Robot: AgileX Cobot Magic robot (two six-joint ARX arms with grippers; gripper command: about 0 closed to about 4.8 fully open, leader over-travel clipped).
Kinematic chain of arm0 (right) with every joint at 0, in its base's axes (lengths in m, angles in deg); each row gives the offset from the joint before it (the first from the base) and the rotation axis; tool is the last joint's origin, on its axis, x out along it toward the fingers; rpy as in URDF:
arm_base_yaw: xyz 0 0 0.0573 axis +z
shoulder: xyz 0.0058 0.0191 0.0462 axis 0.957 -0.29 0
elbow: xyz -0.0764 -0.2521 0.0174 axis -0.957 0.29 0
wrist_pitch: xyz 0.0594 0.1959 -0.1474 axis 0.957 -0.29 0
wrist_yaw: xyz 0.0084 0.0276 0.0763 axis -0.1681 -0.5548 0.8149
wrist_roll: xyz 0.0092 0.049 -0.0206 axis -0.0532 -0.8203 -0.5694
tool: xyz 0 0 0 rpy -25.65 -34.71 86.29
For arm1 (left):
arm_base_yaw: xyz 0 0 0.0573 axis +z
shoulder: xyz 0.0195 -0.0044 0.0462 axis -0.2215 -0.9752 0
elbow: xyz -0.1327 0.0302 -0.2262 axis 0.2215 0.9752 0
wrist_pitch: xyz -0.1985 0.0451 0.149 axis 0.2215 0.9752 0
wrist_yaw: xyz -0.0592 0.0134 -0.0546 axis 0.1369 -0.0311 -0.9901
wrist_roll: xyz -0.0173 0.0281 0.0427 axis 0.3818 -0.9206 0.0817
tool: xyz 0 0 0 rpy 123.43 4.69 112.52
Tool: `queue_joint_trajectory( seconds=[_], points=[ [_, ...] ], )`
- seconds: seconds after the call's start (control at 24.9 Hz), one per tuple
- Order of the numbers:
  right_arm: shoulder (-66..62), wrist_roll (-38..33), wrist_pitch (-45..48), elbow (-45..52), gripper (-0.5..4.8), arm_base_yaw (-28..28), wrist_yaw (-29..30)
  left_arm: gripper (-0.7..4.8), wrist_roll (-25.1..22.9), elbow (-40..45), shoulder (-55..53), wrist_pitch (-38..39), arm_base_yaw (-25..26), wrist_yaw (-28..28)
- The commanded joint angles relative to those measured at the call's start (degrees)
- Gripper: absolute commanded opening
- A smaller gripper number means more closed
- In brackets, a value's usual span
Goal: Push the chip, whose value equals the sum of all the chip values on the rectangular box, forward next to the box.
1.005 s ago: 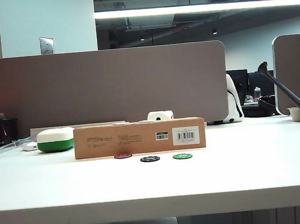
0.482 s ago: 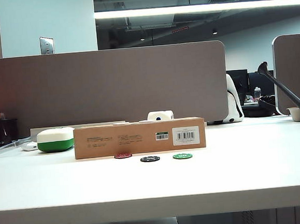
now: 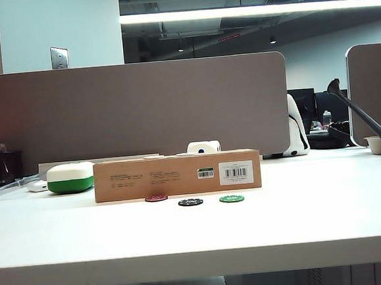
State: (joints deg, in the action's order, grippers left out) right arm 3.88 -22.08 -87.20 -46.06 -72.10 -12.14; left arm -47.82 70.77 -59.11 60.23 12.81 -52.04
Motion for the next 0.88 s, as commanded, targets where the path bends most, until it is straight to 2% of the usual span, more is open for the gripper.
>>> queue_joint_trajectory(
  seconds=[0.04,0.88],
  points=[
    [0.0,2.16,0.85,0.26,-0.04,0.0,0.11,-0.05,-0.24,-0.13,0.0,-0.57,0.0,-0.04],
    [0.0,2.73,0.81,0.26,-0.04,0.0,0.04,-0.05,-0.24,-0.13,0.0,-0.57,0.0,-0.04]
  ],
)
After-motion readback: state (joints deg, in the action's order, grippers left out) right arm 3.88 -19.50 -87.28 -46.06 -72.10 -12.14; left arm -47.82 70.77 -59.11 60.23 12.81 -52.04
